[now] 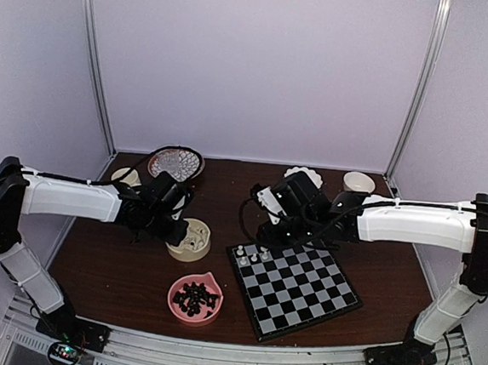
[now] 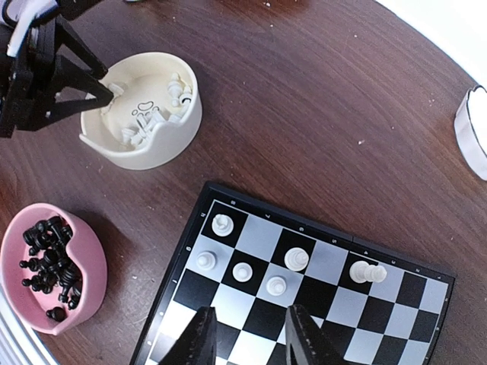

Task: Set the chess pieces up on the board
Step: Pick up the bishop from the storage box.

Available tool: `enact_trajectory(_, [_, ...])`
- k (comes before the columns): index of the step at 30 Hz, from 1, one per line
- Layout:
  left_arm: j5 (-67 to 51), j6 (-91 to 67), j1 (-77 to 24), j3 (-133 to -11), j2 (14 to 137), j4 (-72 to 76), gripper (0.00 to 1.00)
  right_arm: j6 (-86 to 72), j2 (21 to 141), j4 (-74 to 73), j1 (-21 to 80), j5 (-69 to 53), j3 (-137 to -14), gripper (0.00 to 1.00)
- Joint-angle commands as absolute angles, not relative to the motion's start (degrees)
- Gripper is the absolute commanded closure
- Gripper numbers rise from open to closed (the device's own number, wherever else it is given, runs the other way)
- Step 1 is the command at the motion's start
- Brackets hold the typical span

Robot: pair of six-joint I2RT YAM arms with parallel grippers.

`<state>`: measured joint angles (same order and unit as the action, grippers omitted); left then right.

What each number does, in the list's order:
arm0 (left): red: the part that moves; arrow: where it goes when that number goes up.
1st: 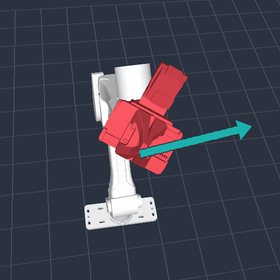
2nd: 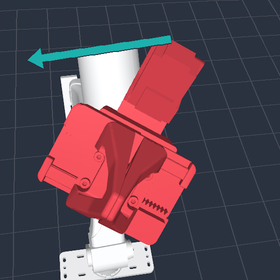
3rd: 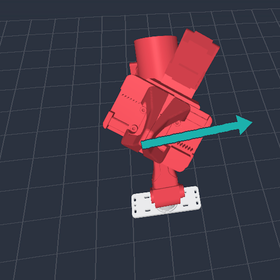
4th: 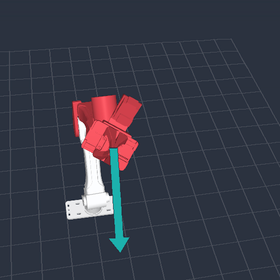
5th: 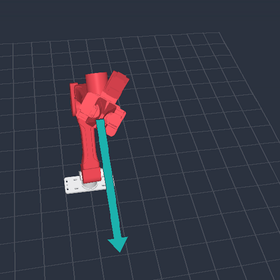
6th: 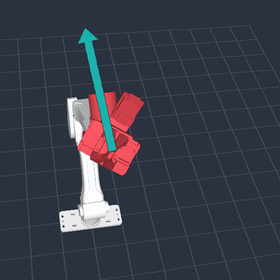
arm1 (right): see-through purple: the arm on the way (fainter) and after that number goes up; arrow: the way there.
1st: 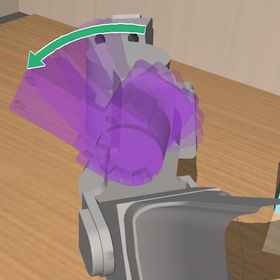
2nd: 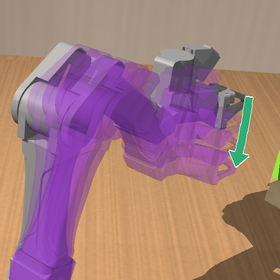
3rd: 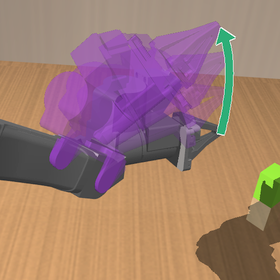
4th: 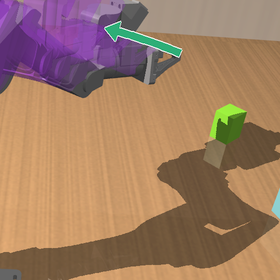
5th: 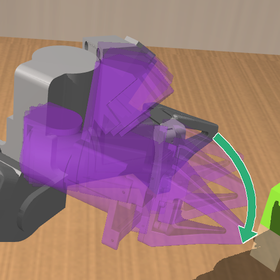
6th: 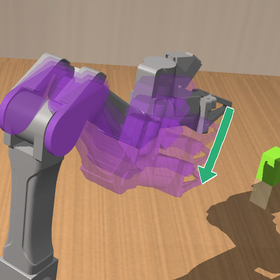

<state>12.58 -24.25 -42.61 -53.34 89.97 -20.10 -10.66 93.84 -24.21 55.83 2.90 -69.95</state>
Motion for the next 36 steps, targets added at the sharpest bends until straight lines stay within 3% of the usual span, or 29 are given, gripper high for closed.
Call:
enact_trajectory(1, [13.3, -31.7, -42.1, -56.4, 92.4, -22.9, 0.64, -10.6, 93.4, -20.2, 55.5, 4.7, -69.9, 0.67])
enact_trajectory(22, [18.4, -37.7, -42.1, -59.9, 99.3, -27.9, 0.62, -10.3, 93.9, -18.9, 55.5, 6.0, -68.6, 0.67])
enact_trajectory(36, [17.4, -40.7, -42.1, -61.4, 103.2, -28.8, 0.67, -10.2, 93.4, -18.3, 55.5, 6.2, -68.1, 0.68])
